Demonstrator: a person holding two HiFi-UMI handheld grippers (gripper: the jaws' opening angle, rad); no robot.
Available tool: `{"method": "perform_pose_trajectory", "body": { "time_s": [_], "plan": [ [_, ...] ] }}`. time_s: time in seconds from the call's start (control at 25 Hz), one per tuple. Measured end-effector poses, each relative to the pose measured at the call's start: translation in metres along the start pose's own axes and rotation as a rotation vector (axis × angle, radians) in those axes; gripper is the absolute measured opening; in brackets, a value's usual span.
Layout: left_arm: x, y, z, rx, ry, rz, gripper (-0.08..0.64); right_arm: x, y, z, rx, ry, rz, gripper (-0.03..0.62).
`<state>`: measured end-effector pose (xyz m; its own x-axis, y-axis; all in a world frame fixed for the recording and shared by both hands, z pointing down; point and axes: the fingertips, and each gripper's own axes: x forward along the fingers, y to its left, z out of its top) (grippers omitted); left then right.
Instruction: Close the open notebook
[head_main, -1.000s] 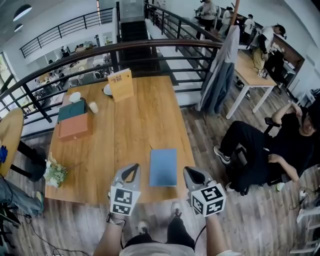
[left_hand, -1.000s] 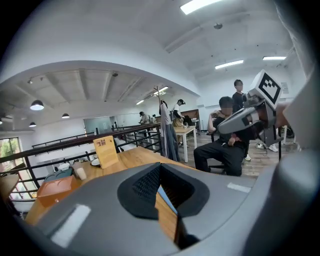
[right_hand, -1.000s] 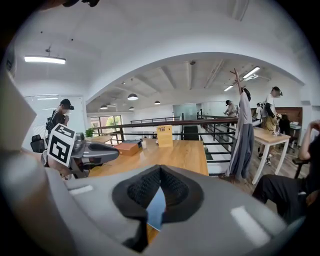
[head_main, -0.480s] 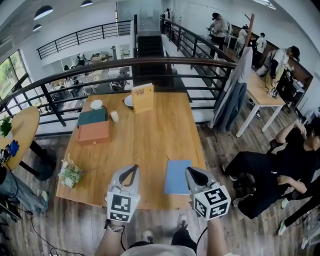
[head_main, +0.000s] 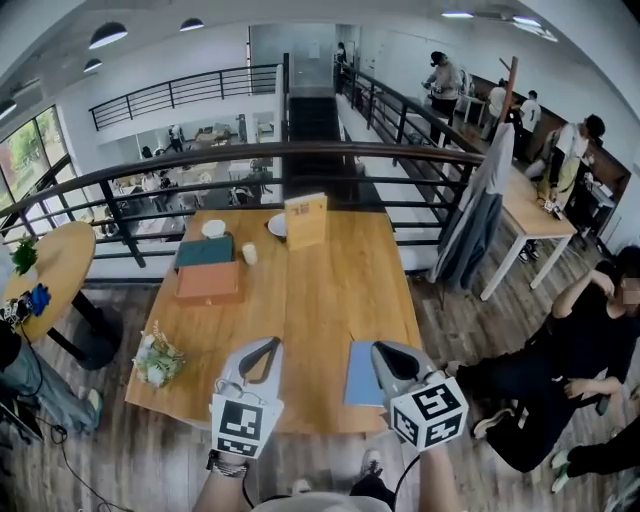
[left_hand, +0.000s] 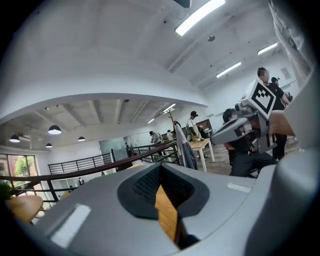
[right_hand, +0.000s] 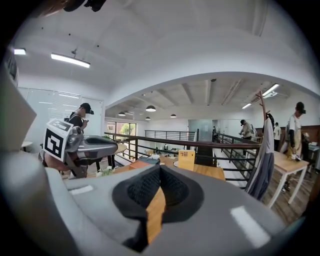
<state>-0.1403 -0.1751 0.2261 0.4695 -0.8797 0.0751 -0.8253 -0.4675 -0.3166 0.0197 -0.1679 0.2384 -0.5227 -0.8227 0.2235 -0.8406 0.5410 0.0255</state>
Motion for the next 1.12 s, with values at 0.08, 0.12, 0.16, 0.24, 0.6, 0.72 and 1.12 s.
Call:
{"method": "perform_pose_trajectory", "body": {
  "time_s": [0.08,0.12,0.16,0.24,0.6,0.72,1.12],
  "plan": [
    [-0.002,0.006,0.004,0.02,-0.007,0.013,0.006,0.003,0.003,0.005,-0.003,-0.006,0.005,0.002],
    [-0.004,0.009,0.007,0.028,-0.011,0.021,0.006,0.003,0.004,0.008,-0.007,-0.009,0.007,0.002],
    [-0.005,0.011,0.01,0.034,-0.015,0.03,0.006,0.003,0.005,0.011,-0.013,-0.012,0.01,0.002],
    [-0.008,0.016,0.015,0.045,-0.019,0.047,0.006,0.001,0.009,0.019,-0.028,-0.02,0.014,0.002],
    [-0.008,0.037,0.032,0.083,-0.032,0.076,0.006,0.01,0.023,0.049,-0.064,-0.066,0.022,0.002],
    [-0.004,0.036,0.033,0.084,-0.026,0.067,0.006,0.012,0.021,0.047,-0.062,-0.054,0.022,0.002],
    [0.003,0.034,0.026,0.093,-0.019,0.049,0.006,0.019,0.019,0.041,-0.057,-0.052,0.014,0.002]
  ]
}}
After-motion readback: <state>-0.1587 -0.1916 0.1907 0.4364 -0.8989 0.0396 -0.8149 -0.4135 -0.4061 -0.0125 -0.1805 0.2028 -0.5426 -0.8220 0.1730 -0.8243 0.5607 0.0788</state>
